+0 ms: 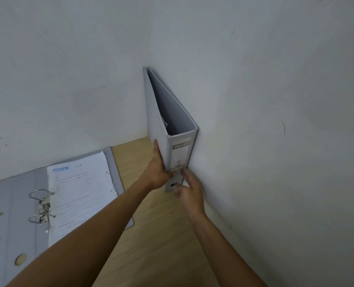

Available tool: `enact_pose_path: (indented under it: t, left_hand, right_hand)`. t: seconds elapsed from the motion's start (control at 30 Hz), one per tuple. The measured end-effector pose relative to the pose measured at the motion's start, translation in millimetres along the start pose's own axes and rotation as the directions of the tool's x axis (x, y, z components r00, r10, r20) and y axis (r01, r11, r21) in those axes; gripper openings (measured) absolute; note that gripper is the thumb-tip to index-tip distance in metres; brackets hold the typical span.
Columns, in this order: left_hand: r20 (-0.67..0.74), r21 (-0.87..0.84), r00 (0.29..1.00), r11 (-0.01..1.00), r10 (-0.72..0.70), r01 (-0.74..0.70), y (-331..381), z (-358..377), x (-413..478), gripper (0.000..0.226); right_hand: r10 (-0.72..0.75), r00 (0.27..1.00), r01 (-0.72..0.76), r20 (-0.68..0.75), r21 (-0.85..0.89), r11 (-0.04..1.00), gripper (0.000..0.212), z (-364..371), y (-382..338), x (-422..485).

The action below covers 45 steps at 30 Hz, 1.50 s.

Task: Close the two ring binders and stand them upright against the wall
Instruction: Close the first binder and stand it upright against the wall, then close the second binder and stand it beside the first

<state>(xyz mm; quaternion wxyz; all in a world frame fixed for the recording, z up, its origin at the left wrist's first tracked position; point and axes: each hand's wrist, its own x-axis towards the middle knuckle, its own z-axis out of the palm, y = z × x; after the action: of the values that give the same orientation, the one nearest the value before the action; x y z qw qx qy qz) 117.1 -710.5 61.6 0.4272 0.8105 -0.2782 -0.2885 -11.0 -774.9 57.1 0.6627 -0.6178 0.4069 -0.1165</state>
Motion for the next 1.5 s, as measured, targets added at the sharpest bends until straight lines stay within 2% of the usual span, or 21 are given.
enact_pose_path:
  t: [0.13, 0.33, 0.53, 0.8, 0.93, 1.17, 1.37, 1.5]
  left_hand:
    - [0.011, 0.039, 0.998, 0.997, -0.061, 0.061, -6.9, -1.1, -1.5, 0.123]
    - [0.07, 0.094, 0.99, 0.988, -0.126, 0.119, -22.5, -4.7, -29.4, 0.097]
    - [0.001, -0.082, 0.964, 0.961, -0.264, 0.263, -54.8, -28.2, -92.0, 0.063]
    - [-0.118, -0.381, 0.86, 0.823, -0.496, 0.422, -132.1, -86.1, -199.1, 0.031]
    - [-0.17, -0.481, 0.805, 0.761, -0.569, 0.436, -165.0, -118.8, -246.2, 0.031]
    - [-0.202, -0.611, 0.712, 0.655, -0.672, 0.445, -233.2, -188.8, -329.4, 0.033]
    - [-0.251, -0.708, 0.577, 0.554, -0.777, 0.438, -297.1, -237.0, -386.9, 0.037]
    - [-0.316, -0.712, 0.482, 0.54, -0.817, 0.449, -331.2, -262.9, -411.5, 0.046]
  right_hand:
    - [0.018, 0.999, -0.018, 0.039, -0.015, 1.0, 0.065, -7.1, -3.5, 0.5]
    - [0.057, 0.995, -0.056, 0.077, -0.018, 0.998, 0.063, -10.0, -0.2, -3.2]
    - [0.097, 0.973, -0.085, 0.209, -0.064, 0.994, 0.045, 25.9, 17.9, -23.1]
    - [0.2, 0.893, -0.109, 0.403, -0.237, 0.965, 0.021, 108.5, 41.5, -64.6]
    - [0.269, 0.832, -0.1, 0.485, -0.346, 0.933, 0.027, 162.0, 50.3, -88.9]
    - [0.32, 0.772, -0.044, 0.55, -0.456, 0.889, 0.033, 264.9, 63.7, -136.8]
    - [0.351, 0.754, -0.024, 0.555, -0.511, 0.859, 0.037, 332.2, 81.8, -165.2]
    - [0.357, 0.747, 0.021, 0.561, -0.557, 0.831, 0.045, 373.3, 92.9, -177.9]
